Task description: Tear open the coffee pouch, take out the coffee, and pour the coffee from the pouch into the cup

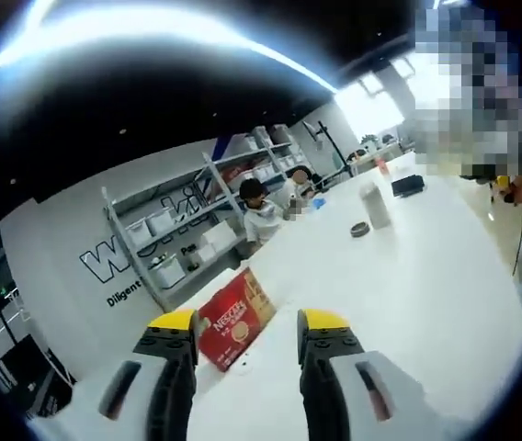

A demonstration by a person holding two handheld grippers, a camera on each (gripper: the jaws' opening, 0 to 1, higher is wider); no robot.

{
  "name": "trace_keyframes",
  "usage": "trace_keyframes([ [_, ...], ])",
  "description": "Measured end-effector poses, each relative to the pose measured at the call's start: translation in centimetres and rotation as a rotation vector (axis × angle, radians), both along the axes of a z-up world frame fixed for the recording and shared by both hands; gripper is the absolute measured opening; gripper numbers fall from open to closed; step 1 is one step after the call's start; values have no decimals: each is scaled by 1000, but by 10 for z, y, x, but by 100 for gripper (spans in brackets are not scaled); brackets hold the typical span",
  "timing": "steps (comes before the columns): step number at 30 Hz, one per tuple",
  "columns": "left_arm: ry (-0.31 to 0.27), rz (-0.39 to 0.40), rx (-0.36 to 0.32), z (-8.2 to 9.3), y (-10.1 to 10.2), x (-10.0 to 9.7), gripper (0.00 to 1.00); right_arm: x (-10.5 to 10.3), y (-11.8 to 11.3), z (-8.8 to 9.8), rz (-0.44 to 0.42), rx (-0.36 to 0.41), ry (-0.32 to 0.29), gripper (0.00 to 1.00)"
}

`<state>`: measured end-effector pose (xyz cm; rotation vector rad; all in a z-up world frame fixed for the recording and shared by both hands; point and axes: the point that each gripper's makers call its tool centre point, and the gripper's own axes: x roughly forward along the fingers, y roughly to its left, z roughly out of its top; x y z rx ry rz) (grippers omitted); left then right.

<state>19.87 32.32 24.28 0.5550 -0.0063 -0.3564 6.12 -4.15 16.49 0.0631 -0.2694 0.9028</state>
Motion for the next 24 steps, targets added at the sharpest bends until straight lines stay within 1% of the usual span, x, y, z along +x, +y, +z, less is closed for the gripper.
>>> trace_keyframes([
  [6,3,20,15,0,6,10,45,5,4,-4,8,-15,12,61],
  [9,5,28,27,-2,11,16,45,8,4,-5,1,-25,2,60],
  [12,6,30,41,-3,15,22,44,13,6,-6,-27,-79,-20,60],
  [14,12,36,49,-4,20,28,44,14,6,-6,-31,-92,-28,60],
  [17,22,49,42,-4,27,37,43,18,5,-7,-42,-95,-26,61],
  [20,21,53,23,-4,28,43,42,22,3,-9,-50,-94,-20,61],
  [24,33,55,35,-7,27,51,43,25,3,-11,-53,-98,-17,61],
])
